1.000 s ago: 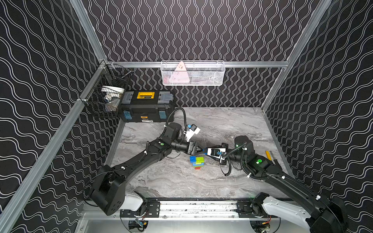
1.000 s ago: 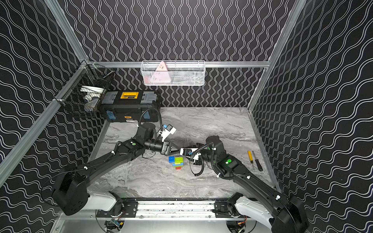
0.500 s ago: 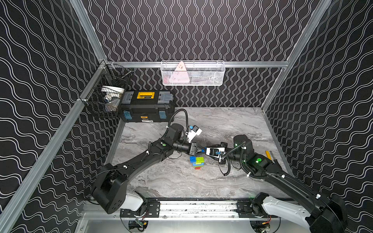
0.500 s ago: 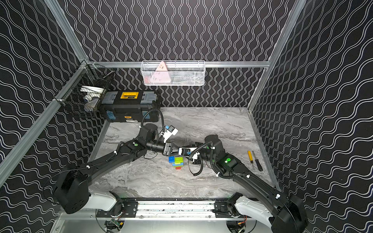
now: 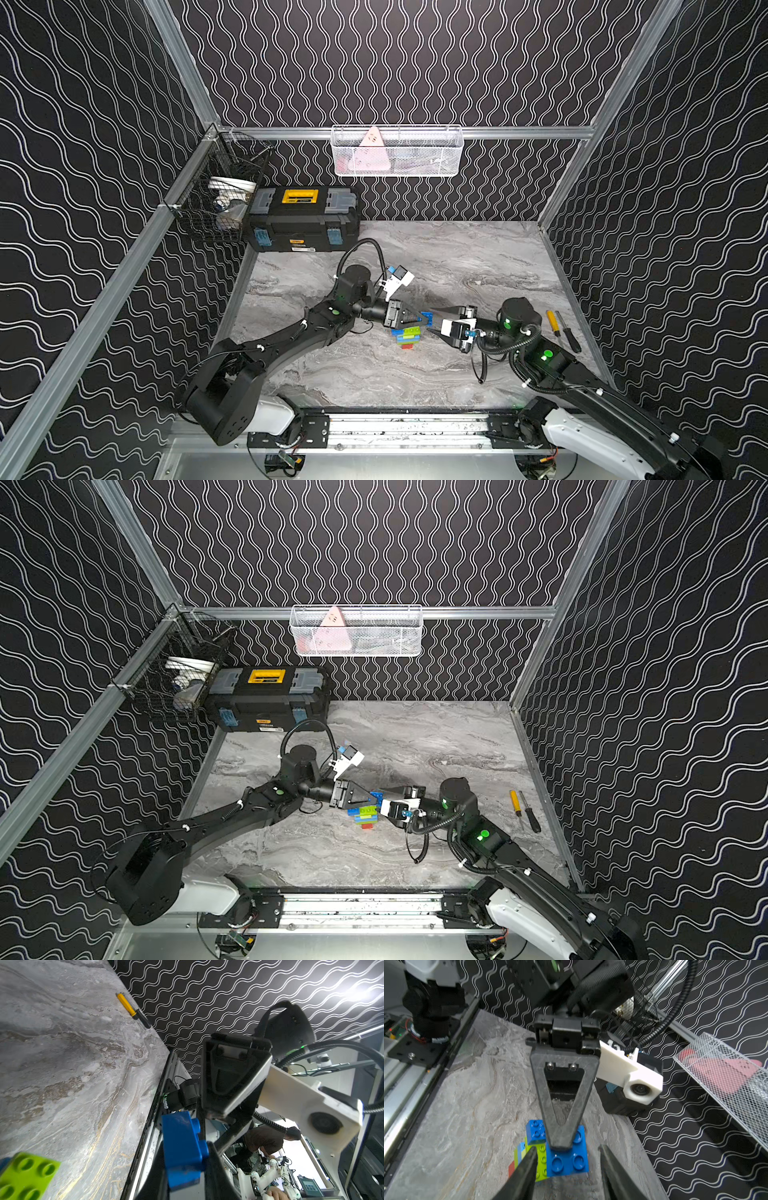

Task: Assemble a carrot with lego
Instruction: Assemble the lego brick with the lego brick.

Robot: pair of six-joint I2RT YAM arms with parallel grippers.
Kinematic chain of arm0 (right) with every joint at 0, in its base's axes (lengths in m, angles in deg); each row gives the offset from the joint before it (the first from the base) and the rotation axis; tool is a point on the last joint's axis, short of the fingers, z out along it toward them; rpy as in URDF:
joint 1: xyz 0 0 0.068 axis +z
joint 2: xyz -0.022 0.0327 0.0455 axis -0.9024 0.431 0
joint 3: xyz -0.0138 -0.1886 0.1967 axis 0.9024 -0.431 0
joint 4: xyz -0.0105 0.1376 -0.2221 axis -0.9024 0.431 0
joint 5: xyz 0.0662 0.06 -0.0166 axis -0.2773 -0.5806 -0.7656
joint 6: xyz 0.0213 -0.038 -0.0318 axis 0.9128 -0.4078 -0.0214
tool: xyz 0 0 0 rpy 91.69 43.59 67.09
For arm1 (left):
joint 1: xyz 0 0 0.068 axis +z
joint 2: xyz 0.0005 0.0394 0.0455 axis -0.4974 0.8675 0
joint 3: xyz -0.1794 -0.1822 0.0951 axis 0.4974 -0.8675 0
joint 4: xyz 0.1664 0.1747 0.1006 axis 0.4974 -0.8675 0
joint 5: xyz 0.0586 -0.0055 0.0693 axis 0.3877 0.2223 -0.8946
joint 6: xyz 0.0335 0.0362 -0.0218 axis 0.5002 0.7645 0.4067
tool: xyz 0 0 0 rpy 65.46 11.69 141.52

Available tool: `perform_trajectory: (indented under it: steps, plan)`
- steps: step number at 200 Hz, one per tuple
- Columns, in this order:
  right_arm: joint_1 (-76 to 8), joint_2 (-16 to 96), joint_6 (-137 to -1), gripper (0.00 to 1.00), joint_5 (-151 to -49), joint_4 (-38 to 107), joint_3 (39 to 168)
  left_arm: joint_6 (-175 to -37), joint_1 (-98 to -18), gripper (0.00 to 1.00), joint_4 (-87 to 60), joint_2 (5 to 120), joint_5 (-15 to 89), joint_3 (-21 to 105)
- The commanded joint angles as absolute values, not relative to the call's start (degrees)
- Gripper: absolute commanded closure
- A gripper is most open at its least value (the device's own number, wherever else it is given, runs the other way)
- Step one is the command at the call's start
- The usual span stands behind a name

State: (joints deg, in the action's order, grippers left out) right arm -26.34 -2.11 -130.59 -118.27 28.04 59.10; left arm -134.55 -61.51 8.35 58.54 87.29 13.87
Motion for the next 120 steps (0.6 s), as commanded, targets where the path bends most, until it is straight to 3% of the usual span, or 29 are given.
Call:
perform_trajectory:
  steps: [1, 71, 120]
  plan:
    - [-26.30, -3.19, -128.19, 0.50, -122.67, 28.90, 59.91, -133.84, -61.46, 1.00, 13.66, 57.82, 89.79, 13.87]
    - [-26.11, 1.36, -136.46, 0.60, -122.78, 40.69, 67.05, -129.41, -61.50, 1.00, 8.22, 57.44, 89.32, 13.85]
    - [-24.75, 3.58, -139.05, 0.56, -120.32, 40.32, 67.65, -134.11, -61.48, 1.00, 13.22, 57.77, 89.48, 13.10]
